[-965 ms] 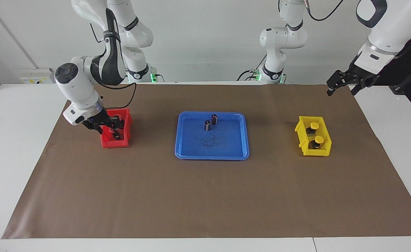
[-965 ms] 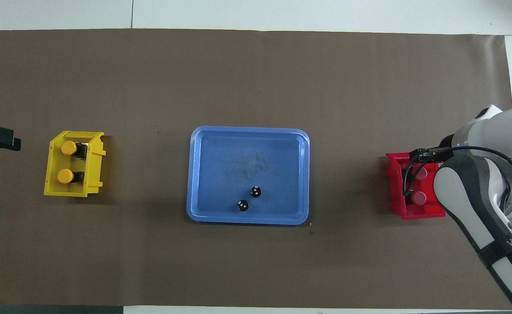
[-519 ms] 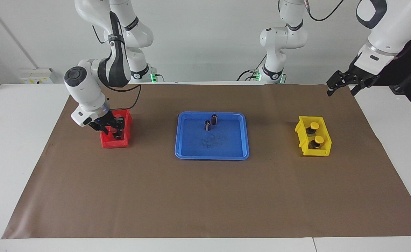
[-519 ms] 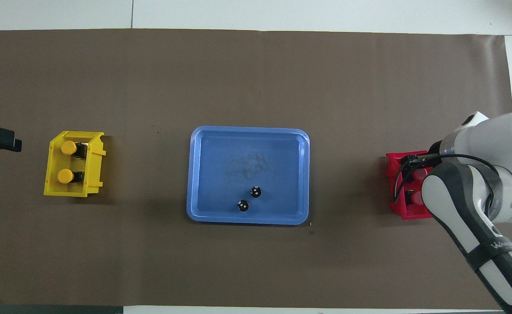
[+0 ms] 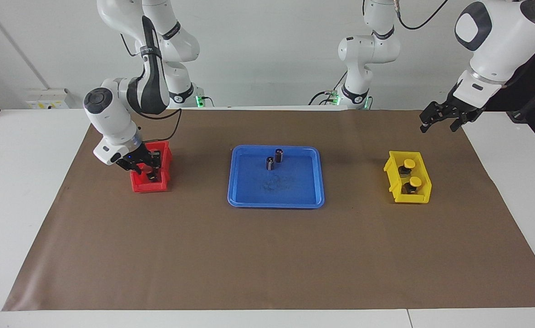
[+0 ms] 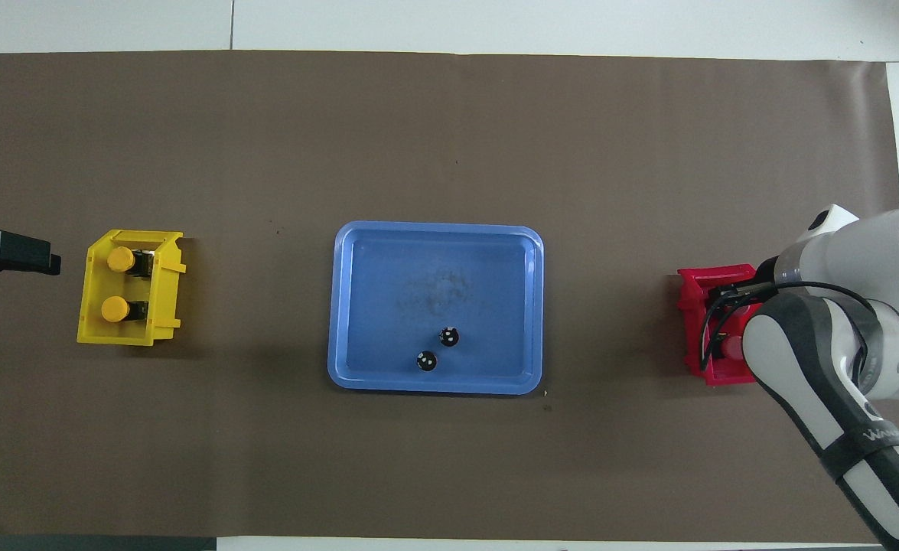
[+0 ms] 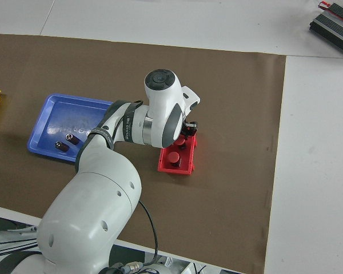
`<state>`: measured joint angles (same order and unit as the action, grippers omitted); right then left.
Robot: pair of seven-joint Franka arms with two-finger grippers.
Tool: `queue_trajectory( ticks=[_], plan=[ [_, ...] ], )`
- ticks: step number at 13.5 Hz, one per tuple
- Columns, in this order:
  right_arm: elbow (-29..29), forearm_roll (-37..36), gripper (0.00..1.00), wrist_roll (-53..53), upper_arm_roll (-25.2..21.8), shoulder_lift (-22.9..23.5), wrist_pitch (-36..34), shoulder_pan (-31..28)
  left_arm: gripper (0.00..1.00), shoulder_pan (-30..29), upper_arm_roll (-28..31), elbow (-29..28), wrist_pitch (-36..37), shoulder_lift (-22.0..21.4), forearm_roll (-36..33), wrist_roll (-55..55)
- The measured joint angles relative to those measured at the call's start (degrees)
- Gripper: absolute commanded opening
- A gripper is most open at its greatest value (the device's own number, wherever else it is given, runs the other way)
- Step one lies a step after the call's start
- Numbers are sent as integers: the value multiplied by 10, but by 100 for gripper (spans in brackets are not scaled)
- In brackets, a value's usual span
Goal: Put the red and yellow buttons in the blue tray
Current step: 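Lift the red button with the right gripper while the left gripper reaches yellow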
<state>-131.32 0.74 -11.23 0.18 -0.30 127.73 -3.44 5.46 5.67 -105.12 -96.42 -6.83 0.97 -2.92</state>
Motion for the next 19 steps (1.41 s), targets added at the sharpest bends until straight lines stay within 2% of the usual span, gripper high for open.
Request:
queue_trajectory(
  ticks=[3,6,9,10,11,13,15,17,19],
  plan=[
    [-7,0,39,-16,-1,-2,4,-6,100,0,0,-21,-24,0,-7,-5],
    [-9,0,21,-23,0,-4,4,-6,100,-4,0,-41,-51,0,-9,-8],
    [-1,0,20,-23,1,-6,-6,-5,100,-8,2,-65,-78,0,-9,-26],
    [18,0,20,-23,2,-5,-33,-3,100,-8,2,-74,-86,0,-10,-34],
    [51,0,20,-23,2,-3,-75,0,100,-8,2,-82,-92,0,-10,-43],
    [157,1,20,-12,2,16,-176,16,100,-8,2,-94,-98,0,-10,-53],
    [260,3,18,49,3,45,-243,59,100,-10,2,-105,-108,0,-10,-54],
    [328,4,14,169,5,78,-256,130,100,-17,2,-120,-120,0,-11,-61],
    [367,8,14,307,8,107,-243,207,98,-19,2,-133,-125,0,-11,-64]
  ],
)
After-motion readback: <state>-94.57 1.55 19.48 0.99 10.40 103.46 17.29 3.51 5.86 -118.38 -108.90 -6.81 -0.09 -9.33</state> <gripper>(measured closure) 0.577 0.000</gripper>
